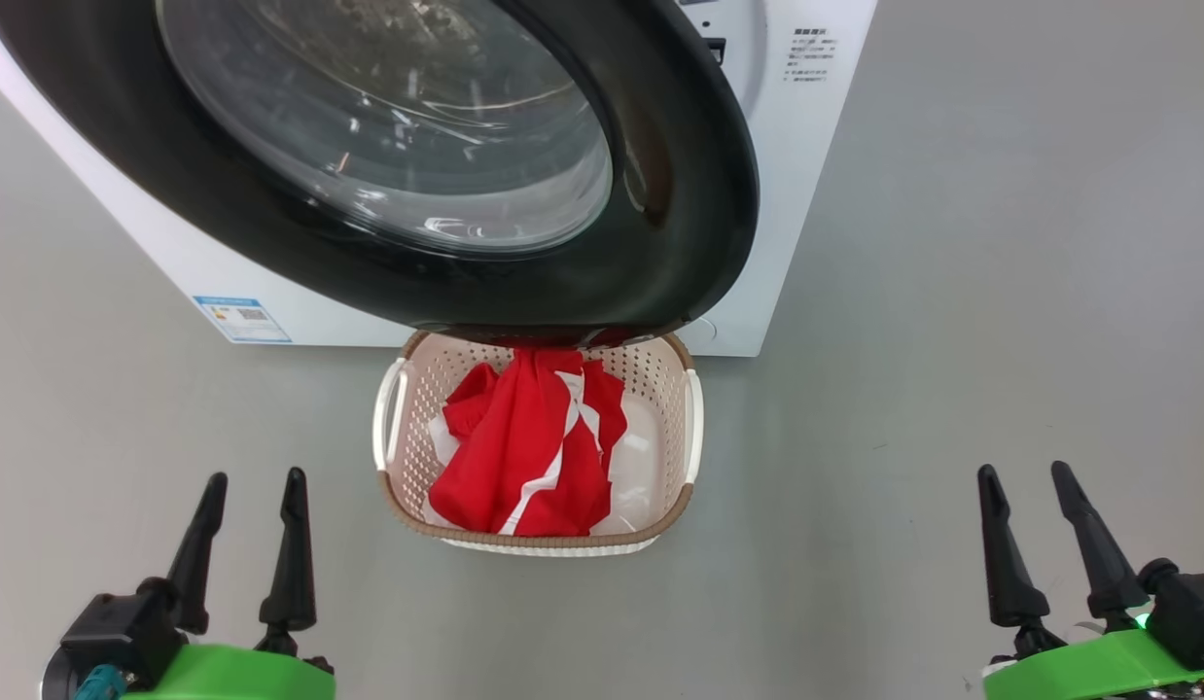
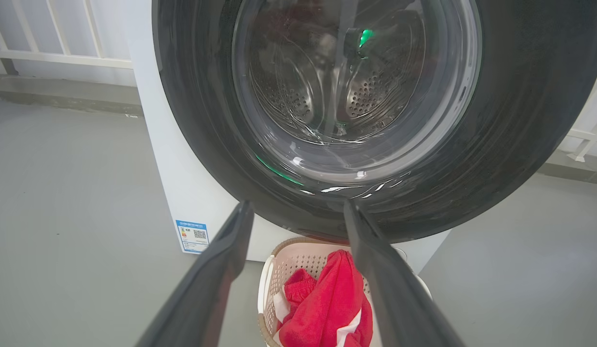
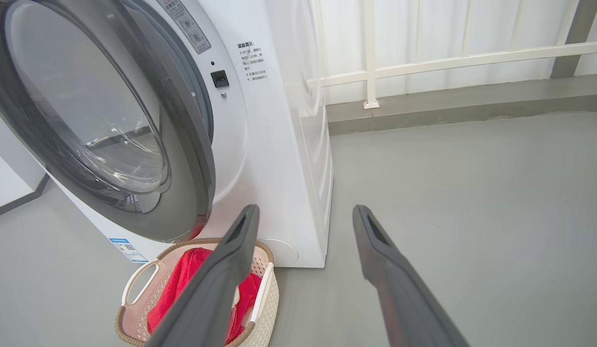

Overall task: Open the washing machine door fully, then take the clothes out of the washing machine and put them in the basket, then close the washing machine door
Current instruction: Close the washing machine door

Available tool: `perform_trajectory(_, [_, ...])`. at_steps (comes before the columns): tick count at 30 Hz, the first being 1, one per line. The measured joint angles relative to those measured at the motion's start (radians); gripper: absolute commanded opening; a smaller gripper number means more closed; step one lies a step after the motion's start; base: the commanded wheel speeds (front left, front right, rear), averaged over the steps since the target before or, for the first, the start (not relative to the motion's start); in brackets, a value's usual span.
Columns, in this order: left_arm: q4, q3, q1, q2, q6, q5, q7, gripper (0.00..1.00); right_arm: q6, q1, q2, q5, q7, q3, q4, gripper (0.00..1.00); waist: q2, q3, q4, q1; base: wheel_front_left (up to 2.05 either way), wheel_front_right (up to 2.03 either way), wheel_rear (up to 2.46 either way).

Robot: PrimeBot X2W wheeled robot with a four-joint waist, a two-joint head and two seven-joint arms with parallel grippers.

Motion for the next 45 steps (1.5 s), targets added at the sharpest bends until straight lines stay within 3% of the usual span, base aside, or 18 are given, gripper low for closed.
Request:
perform_trajectory(2, [-0.001,-0.001,0.000,-0.002,0.000,0.000,0.000,1.00,0.000,-0.001,0.000,0.000,0.000,0.010,-0.002,1.00,0.0000,0.000,0.004,-0.0001,0.00,0.00,0.00])
perform_trajectory(3, [-0.002,-0.002,0.000,-0.003,0.000,0.000,0.000,1.00,0.000,-0.002,0.000,0.000,0.000,0.017,-0.002,0.95,0.0000,0.000,0.007,0.0000,0.00,0.00,0.00])
perform_trajectory(4, [-0.003,-0.004,0.001,-0.004,0.000,0.000,0.000,1.00,0.000,-0.005,0.000,0.000,0.000,0.026,-0.002,0.68,0.0000,0.000,0.010,0.0000,0.00,0.00,0.00])
perform_trajectory(7, [-0.005,-0.013,0.009,-0.007,0.000,-0.002,0.000,1.00,0.000,-0.027,-0.004,0.000,0.000,0.069,0.002,0.02,0.0000,0.000,0.019,0.0000,0.00,0.00,0.00])
perform_trajectory(19, [-0.004,-0.092,0.009,-0.009,0.000,-0.081,0.000,1.00,0.000,-0.254,-0.057,0.003,0.000,0.226,0.021,0.00,0.0000,0.030,0.100,0.0000,0.00,0.00,0.00])
perform_trajectory(25, [-0.007,-0.126,-0.010,-0.009,0.002,-0.110,0.000,1.00,0.000,-0.331,-0.073,0.003,0.000,0.256,0.044,0.00,0.0000,0.060,0.146,-0.0001,0.00,0.00,0.00])
perform_trajectory(45, [-0.021,-0.187,-0.129,-0.011,0.003,-0.155,0.000,1.00,0.003,-0.583,-0.089,0.003,0.000,0.191,0.087,0.00,0.0000,0.237,0.207,-0.0001,0.00,0.00,0.00])
